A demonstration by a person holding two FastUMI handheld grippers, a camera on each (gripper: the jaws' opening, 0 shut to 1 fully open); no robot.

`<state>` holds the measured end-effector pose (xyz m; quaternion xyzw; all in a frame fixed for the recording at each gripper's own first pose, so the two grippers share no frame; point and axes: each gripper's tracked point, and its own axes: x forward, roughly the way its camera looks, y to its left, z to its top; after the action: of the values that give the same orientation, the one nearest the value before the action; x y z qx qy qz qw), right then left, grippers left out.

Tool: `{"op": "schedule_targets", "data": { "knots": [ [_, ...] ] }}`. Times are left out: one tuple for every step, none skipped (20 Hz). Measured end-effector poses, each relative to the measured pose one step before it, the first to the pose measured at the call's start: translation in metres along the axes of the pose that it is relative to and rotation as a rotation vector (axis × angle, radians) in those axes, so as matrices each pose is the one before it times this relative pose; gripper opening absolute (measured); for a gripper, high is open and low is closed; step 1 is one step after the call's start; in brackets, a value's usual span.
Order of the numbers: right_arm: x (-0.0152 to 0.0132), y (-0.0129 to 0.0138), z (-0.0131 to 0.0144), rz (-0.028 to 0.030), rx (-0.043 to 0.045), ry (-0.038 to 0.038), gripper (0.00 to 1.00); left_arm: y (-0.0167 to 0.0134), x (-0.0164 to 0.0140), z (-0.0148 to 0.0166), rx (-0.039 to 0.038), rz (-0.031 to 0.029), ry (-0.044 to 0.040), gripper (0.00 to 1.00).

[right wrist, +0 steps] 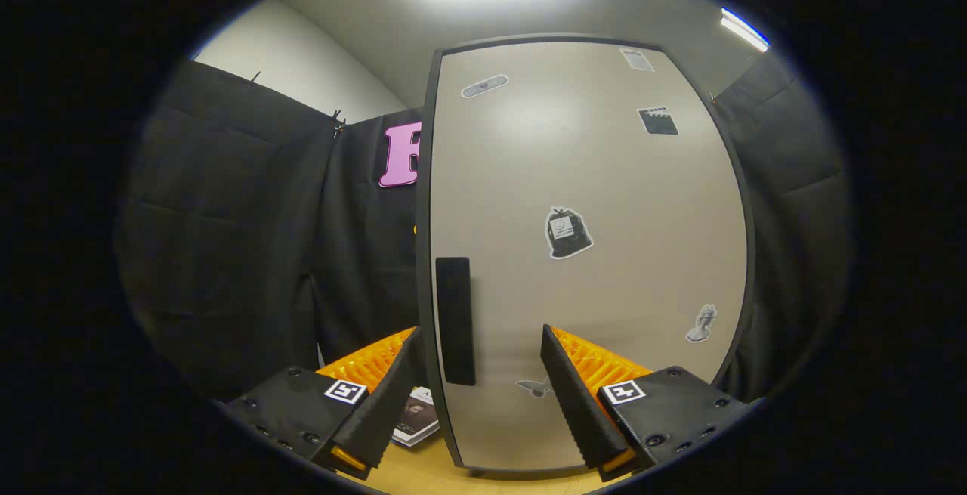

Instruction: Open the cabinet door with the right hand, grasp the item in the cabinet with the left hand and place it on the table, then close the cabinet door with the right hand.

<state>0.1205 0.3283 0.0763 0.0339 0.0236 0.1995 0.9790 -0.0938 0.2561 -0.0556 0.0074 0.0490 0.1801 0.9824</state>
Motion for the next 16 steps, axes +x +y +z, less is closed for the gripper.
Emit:
{"op": "schedule_targets", "data": {
  "knots": [
    [0.00609,0.0032,-0.0012,-0.00189,-0.0056,0.0017,0.97,0.00588,0.00029,-0.00163,0.00094,0.00717,0.00211,0.87],
    [0.00576,0.00263,-0.00125,-0.00369,-0.00572,0.00404,0.98,0.00527,0.0004,-0.00087,-0.00002,0.00581,0.00139,0.87],
    [0.00589,0.00267,-0.00105,0.00189,-0.00136,0.00264,0.97,0.00447,0.00093,-0.00163,0.00018,0.00477,0.00223,0.87],
    [0.00446,0.00316,-0.00157,-0.00419,0.00311,0.0038,0.96,0.00307,0.00038,-0.00168,0.00106,0.00551,0.00201,0.87],
    [0.0046,0.00187,0.00001,-0.00031,0.00401,0.00392,0.94,0.00236,0.0,-0.00171,0.00058,0.00485,0.00179,0.87],
    [0.0059,0.00164,-0.00212,-0.00037,0.0049,0.0087,0.89,0.00468,0.00005,-0.00078,-0.00086,0.00324,0.0019,0.87],
    [0.00504,0.0024,-0.00227,0.00031,0.00307,0.01293,0.89,0.00463,0.00245,-0.0023,-0.00099,0.00192,0.00138,0.87],
    [0.00415,0.00092,-0.00202,0.00024,0.00218,0.01244,0.93,0.00272,0.00172,-0.00131,-0.00053,0.00219,0.00194,0.87],
    [0.00635,0.00081,-0.00254,-0.00771,0.00252,0.01593,0.9,0.00148,0.00194,-0.00238,-0.00072,0.00156,0.00095,0.87],
    [0.00365,0.00058,-0.00222,-0.0027,0.0044,0.01327,0.8,0.00143,0.00086,-0.00149,-0.00082,0.0021,0.00053,0.87],
    [0.0042,0.00049,-0.00144,-0.00244,0.00643,0.0119,0.83,0.0011,0.00119,-0.00191,-0.00121,0.00056,0.0008,0.87],
    [0.00432,0.00024,-0.00181,-0.00245,0.00889,0.0134,0.8,0.0016,0.00047,-0.00112,-0.00077,0.00078,0.00176,0.87],
    [0.00094,0.00089,-0.00026,0.00046,0.00795,0.01165,0.8,0.00133,0.00138,-0.00253,-0.00053,0.00006,0.00127,0.87],
    [0.00383,-0.00023,-0.00244,-0.00713,0.00676,0.00616,0.77,0.00096,0.00131,-0.00084,0.00051,0.00143,0.00122,0.87],
    [0.00343,-0.00008,-0.00112,-0.00561,0.00526,0.00813,0.6,0.00112,-0.00009,-0.00015,0.00004,0.00103,0.00033,0.87],
    [0.00007,-0.00076,-0.00147,-0.00557,0.00592,0.00741,0.44,0.0011,0.00018,-0.00063,-0.00069,0.00104,-0.00004,0.87]
  ]
}}
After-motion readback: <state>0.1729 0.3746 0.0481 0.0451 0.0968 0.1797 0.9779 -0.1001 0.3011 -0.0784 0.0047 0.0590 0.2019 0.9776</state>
